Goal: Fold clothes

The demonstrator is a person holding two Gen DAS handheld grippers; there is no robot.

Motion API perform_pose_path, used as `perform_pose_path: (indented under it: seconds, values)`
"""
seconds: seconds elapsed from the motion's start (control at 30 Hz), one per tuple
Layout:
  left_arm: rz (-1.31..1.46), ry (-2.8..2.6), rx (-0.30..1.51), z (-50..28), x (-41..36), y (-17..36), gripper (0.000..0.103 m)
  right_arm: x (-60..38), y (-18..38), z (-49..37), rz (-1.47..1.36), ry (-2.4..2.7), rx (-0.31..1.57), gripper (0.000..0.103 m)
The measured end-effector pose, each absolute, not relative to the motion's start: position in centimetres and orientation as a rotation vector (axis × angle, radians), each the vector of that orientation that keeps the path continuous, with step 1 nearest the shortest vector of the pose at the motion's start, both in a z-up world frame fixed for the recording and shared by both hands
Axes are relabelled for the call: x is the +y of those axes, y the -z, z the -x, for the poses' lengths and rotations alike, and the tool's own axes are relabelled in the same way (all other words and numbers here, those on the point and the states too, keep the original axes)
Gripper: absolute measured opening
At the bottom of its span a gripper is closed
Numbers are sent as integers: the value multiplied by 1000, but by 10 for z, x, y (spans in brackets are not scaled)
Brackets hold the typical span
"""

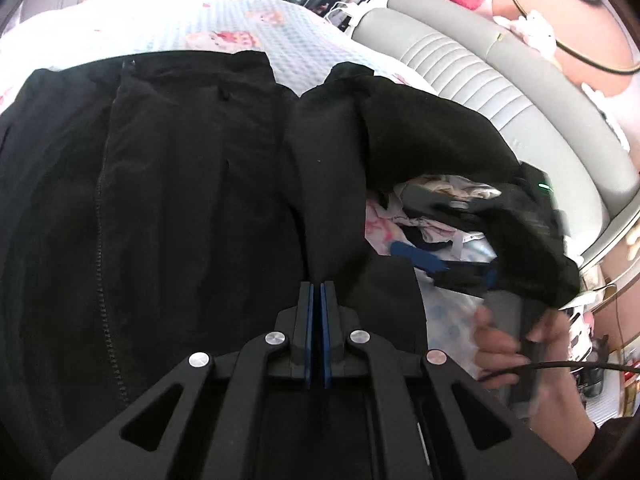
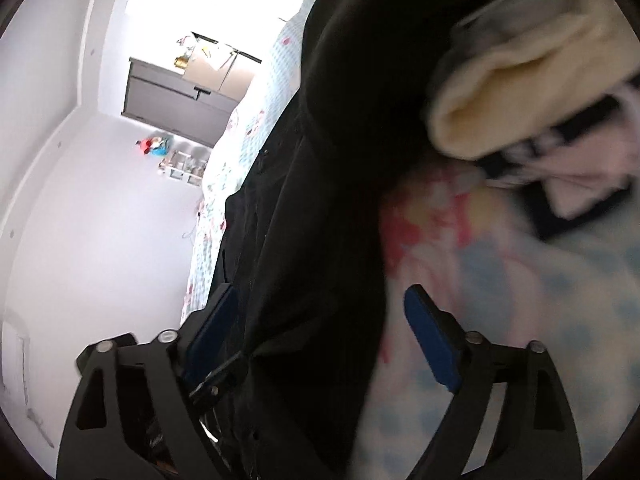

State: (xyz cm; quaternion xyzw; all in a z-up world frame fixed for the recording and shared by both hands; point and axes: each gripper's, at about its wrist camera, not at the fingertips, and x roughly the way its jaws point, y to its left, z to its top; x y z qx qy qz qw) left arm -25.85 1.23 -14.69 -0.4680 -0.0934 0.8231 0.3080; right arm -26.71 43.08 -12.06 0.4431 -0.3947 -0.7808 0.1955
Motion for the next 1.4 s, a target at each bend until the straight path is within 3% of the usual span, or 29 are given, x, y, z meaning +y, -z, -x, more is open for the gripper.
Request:
perform_pose_path:
  seconds: [0.2,0.27,0.3,0.37,0.47,0.6,0.8,0.83,0.93,1.03,1.13,1.2,1.27,1.33,1.4]
  values:
    - [1264,-2142,-232,259,10,152,4,406,152,335,-1243,2244,-1142,92]
    - [1270,-2126,-248,262,9,155,4,403,152,350,-1160,2218,-1181,74]
    - [1270,-2124,-251,263,10,156,4,400,146,353,-1129,2215,-1158,59]
    - [1271,-2121,-256,264,10,157,4,392,132,356,-1069,2210,-1102,43]
    - [1271,-2118,-254,263,11,158,4,370,97,341,-1002,2356,-855,29]
    - [1239,-2120,-230,257,13,149,5,357,63,320,-862,2468,-707,12]
    - [1136,-2220,-270,259,-8,111,7,339,40,312,-785,2447,-534,12]
    - [1126,-2249,-298,263,-14,106,12,336,38,312,-784,2434,-507,12]
    - [1114,-2248,-378,279,-22,100,45,317,49,313,-833,2361,-444,12]
    - [1119,-2160,-376,294,-7,101,55,302,63,310,-873,2267,-409,12]
    - [1185,-2123,-211,314,33,112,61,280,80,315,-927,2218,-370,12]
    - [1242,-2131,-36,326,62,129,59,270,97,314,-961,2207,-368,12]
    - [1282,-2154,35,333,71,141,8,274,105,319,-994,2202,-405,14]
    - [1277,-2187,17,337,66,144,6,284,111,323,-1024,2205,-460,21]
    - [1187,-2235,-132,334,42,131,5,306,111,323,-1035,2228,-534,31]
